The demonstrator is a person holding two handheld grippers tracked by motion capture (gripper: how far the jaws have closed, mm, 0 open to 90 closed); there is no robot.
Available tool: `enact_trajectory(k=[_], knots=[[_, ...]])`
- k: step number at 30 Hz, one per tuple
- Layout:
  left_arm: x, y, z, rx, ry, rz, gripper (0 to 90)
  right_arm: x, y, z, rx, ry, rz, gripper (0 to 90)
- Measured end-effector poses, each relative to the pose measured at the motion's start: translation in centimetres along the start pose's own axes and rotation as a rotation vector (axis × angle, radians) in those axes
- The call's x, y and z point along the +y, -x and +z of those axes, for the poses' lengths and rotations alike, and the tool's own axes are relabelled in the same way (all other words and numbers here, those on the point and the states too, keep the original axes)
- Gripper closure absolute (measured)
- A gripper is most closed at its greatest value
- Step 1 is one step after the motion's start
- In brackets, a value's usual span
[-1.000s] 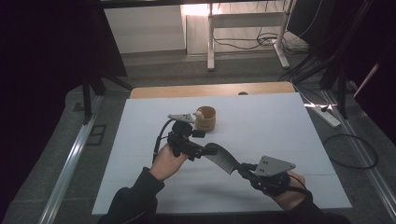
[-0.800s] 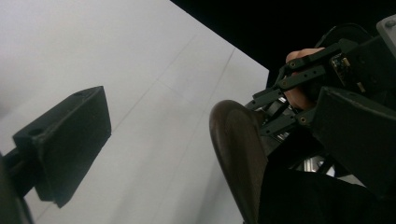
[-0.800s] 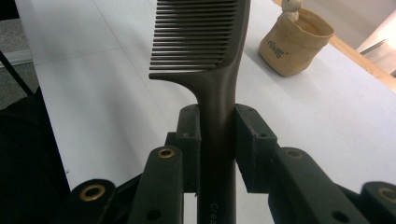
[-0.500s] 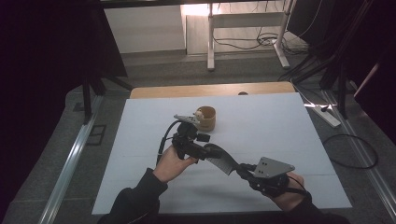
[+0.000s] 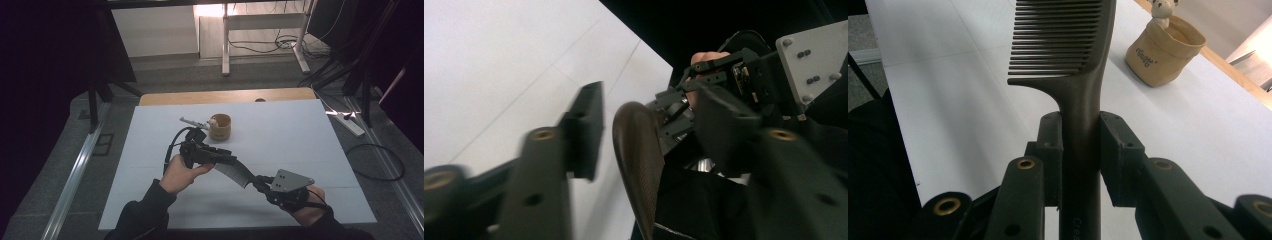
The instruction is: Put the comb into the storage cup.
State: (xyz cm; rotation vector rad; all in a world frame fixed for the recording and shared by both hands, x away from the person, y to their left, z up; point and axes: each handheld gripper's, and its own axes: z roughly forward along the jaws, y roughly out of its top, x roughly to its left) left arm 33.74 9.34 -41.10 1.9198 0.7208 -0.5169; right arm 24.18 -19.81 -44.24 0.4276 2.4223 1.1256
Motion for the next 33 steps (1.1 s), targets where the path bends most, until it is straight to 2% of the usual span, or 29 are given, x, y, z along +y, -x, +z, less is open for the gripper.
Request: enact_trajectory(k=[7, 11, 12, 20, 23, 25, 30, 33], knots=[[-0.1, -0.4, 0.1, -0.023, -0.002, -0.037, 68.9, 0.0, -0.1, -0.1, -0.001, 0.007, -0.01, 72.6], [-0.2, -0.6, 0.0, -0.041, -0.002, -0.055, 74.5, 0.0, -0.1, -0.1, -0.006, 0.012, -0.018, 72.6], [-0.2, -0.6, 0.0, -0.045, -0.002, -0.06, 79.4, 0.1, -0.2, -0.1, -0.003, 0.014, -0.022, 72.5], [-0.5, -1.1, 0.0, -0.074, -0.005, -0.11, 83.3, 0.0, -0.4, 0.1, -0.015, 0.007, -0.041, 72.3], [-0.5, -1.2, 0.0, -0.089, 0.003, -0.116, 83.7, 0.0, -0.3, 0.2, -0.013, 0.012, -0.037, 71.8], [-0.5, -1.3, -0.1, -0.093, 0.007, -0.113, 83.7, 0.0, -0.3, 0.1, -0.009, 0.014, -0.032, 71.4], [-0.4, -1.2, -0.2, -0.086, 0.015, -0.099, 83.8, 0.0, -0.2, 0.1, 0.002, 0.023, -0.003, 63.3], [-0.4, -1.1, -0.2, -0.092, 0.012, -0.069, 83.7, 0.0, 0.0, 0.2, 0.03, 0.014, 0.02, 57.6]])
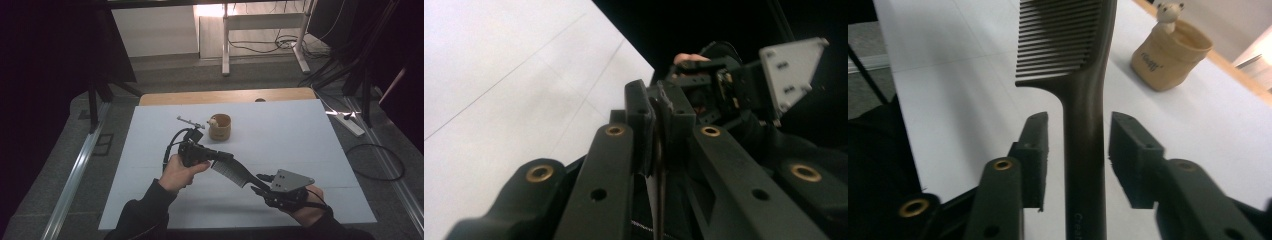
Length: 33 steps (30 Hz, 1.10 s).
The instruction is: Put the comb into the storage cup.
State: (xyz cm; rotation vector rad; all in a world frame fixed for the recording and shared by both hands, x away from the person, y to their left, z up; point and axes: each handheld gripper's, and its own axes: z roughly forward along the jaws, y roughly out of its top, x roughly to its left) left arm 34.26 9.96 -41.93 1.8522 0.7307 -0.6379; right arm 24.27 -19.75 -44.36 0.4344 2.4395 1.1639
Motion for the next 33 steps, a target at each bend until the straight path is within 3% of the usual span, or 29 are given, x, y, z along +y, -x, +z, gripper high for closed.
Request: enact_trajectory(k=[3, 9, 17, 33], knots=[[0.0, 0.2, -0.1, 0.02, 0.0, 0.012, 83.8, -0.2, 0.4, 0.1, 0.009, -0.017, 0.042, 50.7], [-0.1, 0.1, -0.6, 0.042, 0.028, 0.025, 83.7, -0.4, 1.0, 0.1, 0.032, -0.027, 0.082, 42.0], [-0.3, -0.2, -1.1, 0.059, 0.057, 0.029, 83.7, -0.9, 1.8, 0.0, 0.022, -0.045, 0.112, 31.6], [-0.4, -0.4, -2.2, 0.099, 0.096, 0.029, 83.6, -1.7, 2.8, -0.1, 0.035, -0.09, 0.156, 21.3]])
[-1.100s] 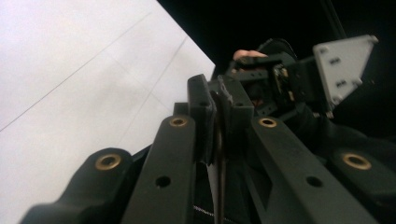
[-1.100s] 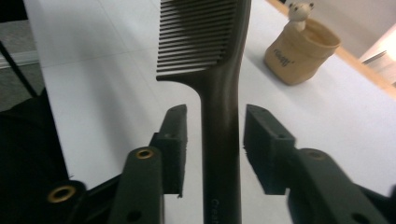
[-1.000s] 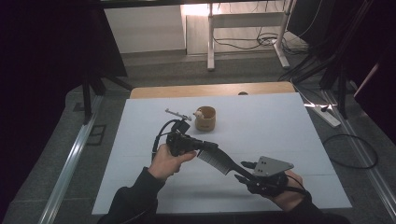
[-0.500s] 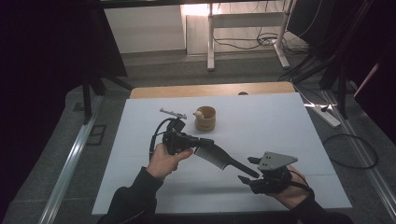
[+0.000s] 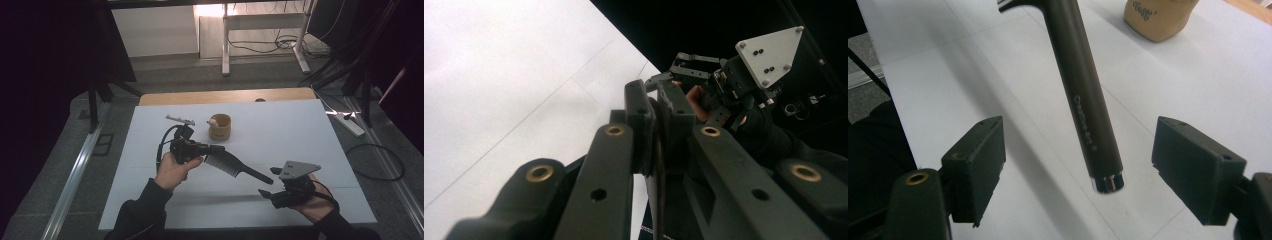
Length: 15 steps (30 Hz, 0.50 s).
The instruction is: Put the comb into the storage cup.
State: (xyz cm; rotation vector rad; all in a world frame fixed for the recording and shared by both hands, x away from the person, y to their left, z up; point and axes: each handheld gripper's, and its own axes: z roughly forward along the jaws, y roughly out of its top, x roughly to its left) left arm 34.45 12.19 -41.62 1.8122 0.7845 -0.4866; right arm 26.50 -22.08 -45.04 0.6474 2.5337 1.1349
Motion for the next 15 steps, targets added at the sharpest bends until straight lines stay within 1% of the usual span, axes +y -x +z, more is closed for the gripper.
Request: enact_trajectory(k=[2, 8, 15], knots=[[0.02, 0.07, -0.1, 0.004, 0.007, 0.008, 83.7, -0.07, 0.13, 0.02, 0.002, -0.005, 0.004, 19.5], [0.08, 0.18, -0.35, 0.016, 0.022, 0.012, 83.7, -0.34, 0.52, 0.0, 0.016, -0.023, 0.028, 14.6], [0.2, 0.12, -0.91, 0.036, 0.042, 0.016, 83.7, -0.75, 0.75, 0.07, 0.009, -0.034, 0.044, 7.3]])
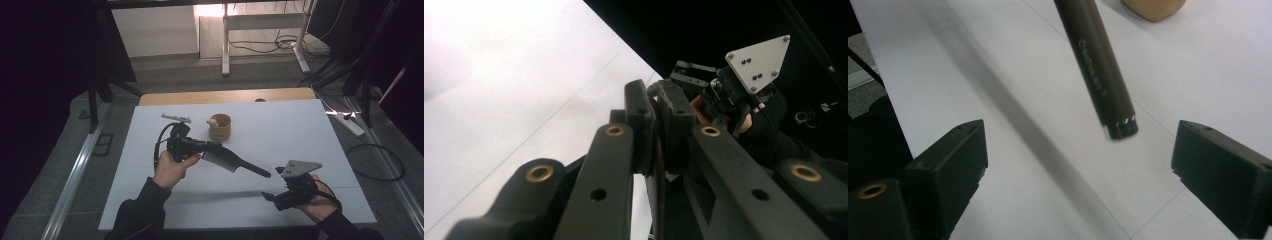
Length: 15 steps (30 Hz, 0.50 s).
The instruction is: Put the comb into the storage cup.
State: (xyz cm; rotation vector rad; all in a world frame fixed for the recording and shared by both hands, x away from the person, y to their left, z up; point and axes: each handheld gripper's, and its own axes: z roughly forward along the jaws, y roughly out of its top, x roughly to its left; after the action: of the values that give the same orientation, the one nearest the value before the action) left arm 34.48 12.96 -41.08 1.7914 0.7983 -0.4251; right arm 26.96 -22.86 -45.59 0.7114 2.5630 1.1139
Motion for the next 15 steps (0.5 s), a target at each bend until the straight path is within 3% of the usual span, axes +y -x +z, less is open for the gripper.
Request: enact_trajectory(k=[15], knots=[[0.2, -0.7, -1.3, 0.053, 0.032, 0.0, 83.7, -0.9, 0.5, -0.1, 0.013, -0.06, 0.023, 2.6]])
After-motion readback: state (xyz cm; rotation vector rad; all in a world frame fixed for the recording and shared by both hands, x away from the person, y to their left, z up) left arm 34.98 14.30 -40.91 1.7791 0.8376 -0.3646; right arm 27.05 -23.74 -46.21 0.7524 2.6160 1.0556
